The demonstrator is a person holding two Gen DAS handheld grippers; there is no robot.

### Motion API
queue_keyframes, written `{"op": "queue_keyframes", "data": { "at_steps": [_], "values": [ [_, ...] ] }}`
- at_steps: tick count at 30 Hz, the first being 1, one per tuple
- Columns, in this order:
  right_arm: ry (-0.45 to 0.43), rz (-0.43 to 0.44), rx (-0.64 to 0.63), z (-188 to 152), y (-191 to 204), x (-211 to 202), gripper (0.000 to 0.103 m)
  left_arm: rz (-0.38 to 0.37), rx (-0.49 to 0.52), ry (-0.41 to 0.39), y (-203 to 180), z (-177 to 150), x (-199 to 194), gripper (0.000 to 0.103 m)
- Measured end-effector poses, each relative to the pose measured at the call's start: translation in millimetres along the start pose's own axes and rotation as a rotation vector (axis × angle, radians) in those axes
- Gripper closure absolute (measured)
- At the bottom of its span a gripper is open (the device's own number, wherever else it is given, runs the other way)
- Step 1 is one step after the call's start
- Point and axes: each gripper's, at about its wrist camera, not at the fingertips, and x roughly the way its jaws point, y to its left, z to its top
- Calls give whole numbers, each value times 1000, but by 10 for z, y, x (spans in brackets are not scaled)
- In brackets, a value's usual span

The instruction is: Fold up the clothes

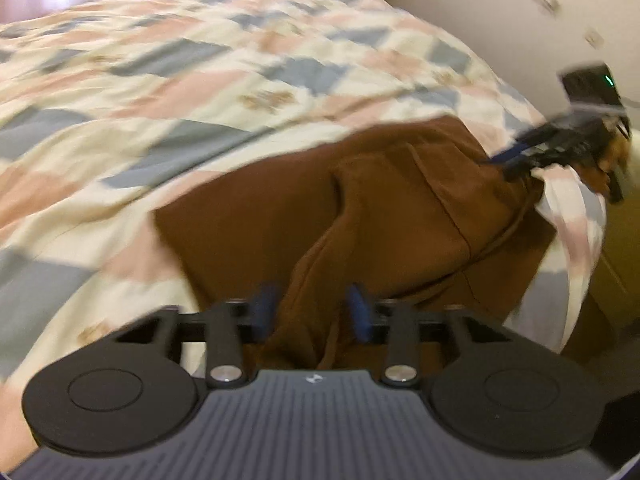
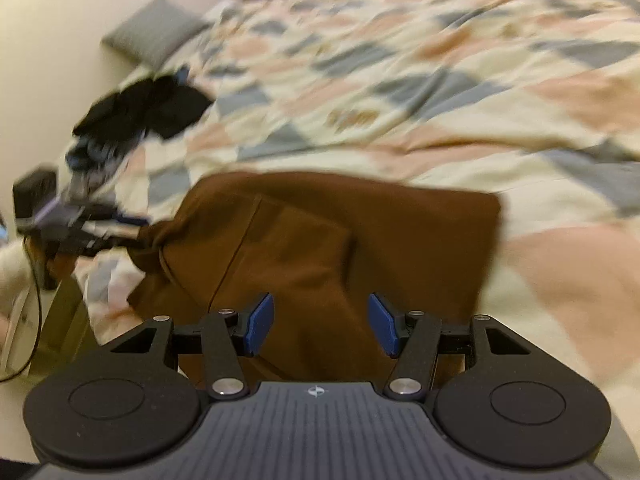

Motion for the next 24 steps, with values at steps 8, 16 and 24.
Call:
{"op": "queue_keyframes", "data": {
  "at_steps": [8,16,24],
  "values": [
    [87,154,121,-180,-56,36,96,-105,50,56,-36,-288,-179,98],
    [275,179,153,-407,-44,301,95,-82,208,200,-253,-526,46,95],
    [160,176,195,-367,98,232,52,-151,113,30,-498,-327,-281,58]
  ]
}}
